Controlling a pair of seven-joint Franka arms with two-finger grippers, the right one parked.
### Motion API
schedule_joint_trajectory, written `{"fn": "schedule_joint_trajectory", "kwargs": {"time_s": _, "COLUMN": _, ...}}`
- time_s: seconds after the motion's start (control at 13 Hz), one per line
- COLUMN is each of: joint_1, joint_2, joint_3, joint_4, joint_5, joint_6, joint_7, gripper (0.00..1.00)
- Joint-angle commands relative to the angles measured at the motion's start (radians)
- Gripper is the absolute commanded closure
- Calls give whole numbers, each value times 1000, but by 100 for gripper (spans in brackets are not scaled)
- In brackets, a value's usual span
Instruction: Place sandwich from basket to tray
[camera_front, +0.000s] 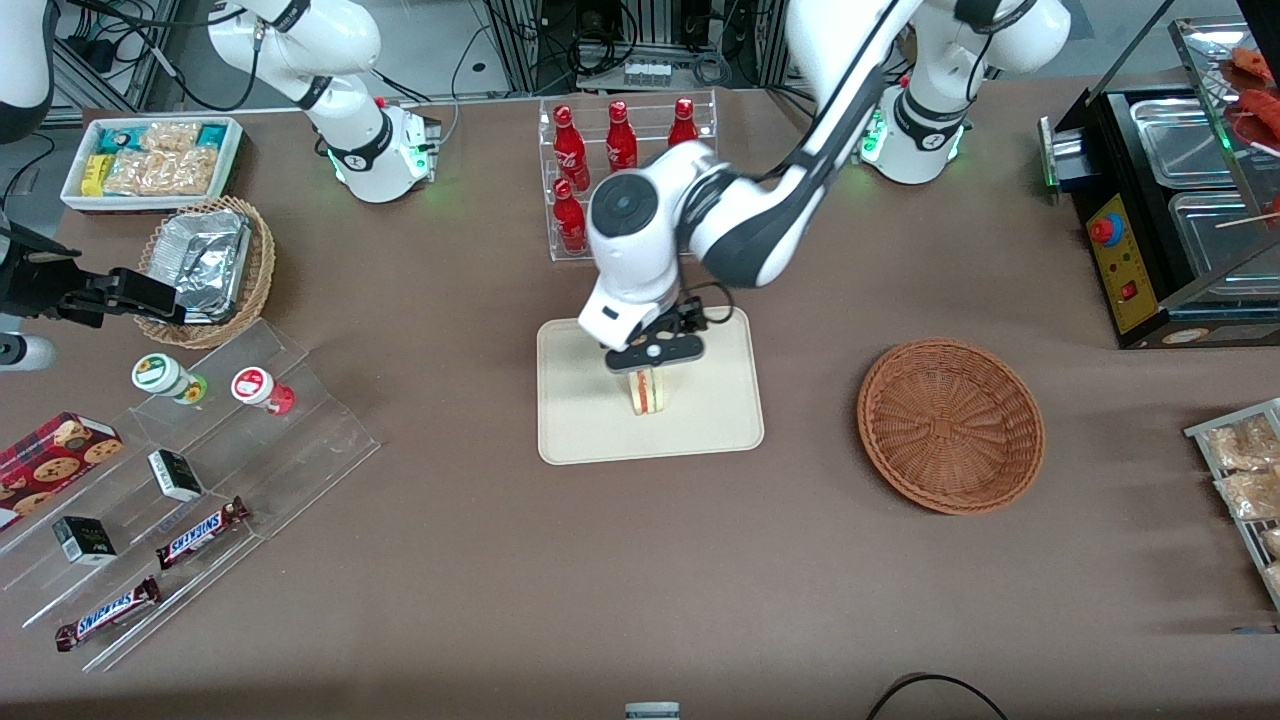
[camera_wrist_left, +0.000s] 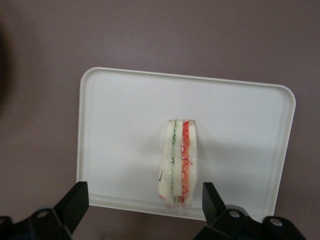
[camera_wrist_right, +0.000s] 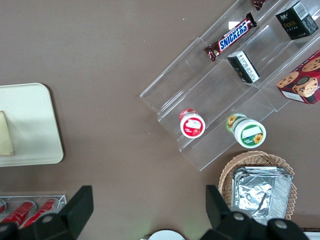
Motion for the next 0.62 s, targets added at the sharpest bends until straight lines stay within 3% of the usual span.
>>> {"fn": "schedule_joint_trajectory", "kwargs": {"time_s": 0.0, "joint_1": -9, "joint_2": -152, "joint_3": 81, "joint_4": -31, "joint_5": 0, "joint_6": -130, "joint_7": -9, "gripper": 0}}
{"fn": "schedule_joint_trajectory", "kwargs": {"time_s": 0.15, "joint_1": -8, "joint_2": -238, "joint_3": 147, "joint_4": -36, "joint_5": 0, "joint_6": -224, "joint_7": 20, "gripper": 0}}
{"fn": "schedule_joint_trajectory", "kwargs": {"time_s": 0.54, "joint_1": -8, "joint_2": -350, "joint_3": 335, "joint_4": -44, "joint_5": -17, "joint_6": -333, "joint_7": 305, "gripper": 0}}
